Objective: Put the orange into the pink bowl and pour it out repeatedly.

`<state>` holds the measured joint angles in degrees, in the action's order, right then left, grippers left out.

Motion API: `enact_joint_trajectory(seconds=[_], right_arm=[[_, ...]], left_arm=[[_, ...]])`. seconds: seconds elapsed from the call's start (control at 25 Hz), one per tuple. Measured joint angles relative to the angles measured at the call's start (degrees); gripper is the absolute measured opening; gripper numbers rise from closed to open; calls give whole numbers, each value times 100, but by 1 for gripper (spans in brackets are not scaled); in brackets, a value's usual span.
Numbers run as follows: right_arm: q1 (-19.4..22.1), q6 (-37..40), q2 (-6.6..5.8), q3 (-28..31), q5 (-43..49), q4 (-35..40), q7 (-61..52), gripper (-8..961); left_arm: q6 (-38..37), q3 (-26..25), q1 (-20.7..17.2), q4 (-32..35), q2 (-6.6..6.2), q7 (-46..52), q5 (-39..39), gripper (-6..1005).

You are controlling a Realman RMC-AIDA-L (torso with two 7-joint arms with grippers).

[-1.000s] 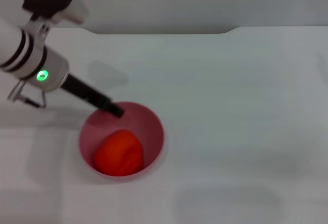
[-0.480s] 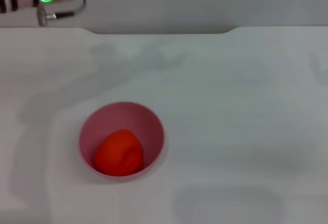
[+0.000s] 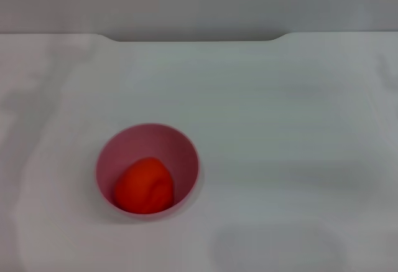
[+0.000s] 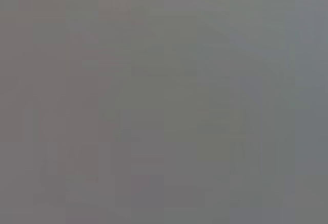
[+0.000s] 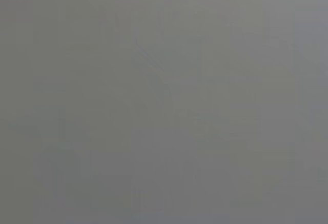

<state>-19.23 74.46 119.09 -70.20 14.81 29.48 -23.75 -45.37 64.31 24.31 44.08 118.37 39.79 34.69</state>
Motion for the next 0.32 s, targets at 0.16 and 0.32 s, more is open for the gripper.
enact_joint_trajectory(seconds=[0.16, 0.32], right_arm=[[-11, -169, -9, 74, -249, -124, 169, 555], [-68, -208, -35, 456, -292, -163, 453, 555]], left_arm=[[-167, -22, -393, -243, 9, -599, -853, 712], [-565, 48, -761, -459, 27, -786, -1374, 712]])
